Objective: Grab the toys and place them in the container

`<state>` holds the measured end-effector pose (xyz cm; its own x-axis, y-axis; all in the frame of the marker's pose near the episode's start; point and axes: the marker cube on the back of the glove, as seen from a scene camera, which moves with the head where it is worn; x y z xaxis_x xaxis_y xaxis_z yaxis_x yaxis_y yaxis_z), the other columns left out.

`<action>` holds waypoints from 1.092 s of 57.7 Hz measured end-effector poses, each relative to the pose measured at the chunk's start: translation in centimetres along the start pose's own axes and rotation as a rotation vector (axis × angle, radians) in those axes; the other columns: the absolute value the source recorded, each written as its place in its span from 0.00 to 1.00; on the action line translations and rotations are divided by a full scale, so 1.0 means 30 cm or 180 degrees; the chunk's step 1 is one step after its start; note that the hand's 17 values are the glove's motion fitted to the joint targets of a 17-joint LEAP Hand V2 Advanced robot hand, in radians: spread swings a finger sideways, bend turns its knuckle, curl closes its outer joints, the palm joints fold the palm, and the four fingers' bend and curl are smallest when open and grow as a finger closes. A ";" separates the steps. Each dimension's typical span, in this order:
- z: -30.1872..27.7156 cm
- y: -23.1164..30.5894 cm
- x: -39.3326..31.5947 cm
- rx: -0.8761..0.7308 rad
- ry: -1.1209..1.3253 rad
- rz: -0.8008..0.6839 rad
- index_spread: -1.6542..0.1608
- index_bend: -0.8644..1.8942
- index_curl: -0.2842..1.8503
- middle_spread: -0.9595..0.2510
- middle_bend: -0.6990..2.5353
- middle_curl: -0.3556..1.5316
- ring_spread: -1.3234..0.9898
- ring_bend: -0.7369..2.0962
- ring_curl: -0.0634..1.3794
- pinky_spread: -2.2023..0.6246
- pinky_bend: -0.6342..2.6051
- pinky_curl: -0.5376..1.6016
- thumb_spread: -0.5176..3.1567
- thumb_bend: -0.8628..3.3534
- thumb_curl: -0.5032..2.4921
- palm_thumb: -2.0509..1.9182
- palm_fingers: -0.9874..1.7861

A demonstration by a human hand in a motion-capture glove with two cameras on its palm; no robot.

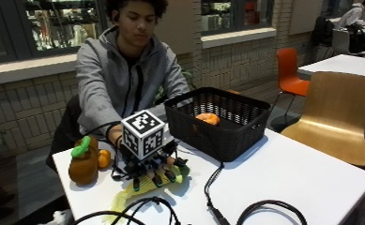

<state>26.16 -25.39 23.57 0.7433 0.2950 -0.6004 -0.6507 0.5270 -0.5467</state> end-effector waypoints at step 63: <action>-0.359 0.106 -0.385 0.1660 -0.0307 -0.1235 0.74 0.45 0.33 0.47 0.50 0.66 0.36 0.74 0.60 0.65 0.52 0.54 0.55 0.29 0.34 0.65 0.56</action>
<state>13.82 -35.70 22.49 0.9352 0.0630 -0.3484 -0.1901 0.9196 -0.3438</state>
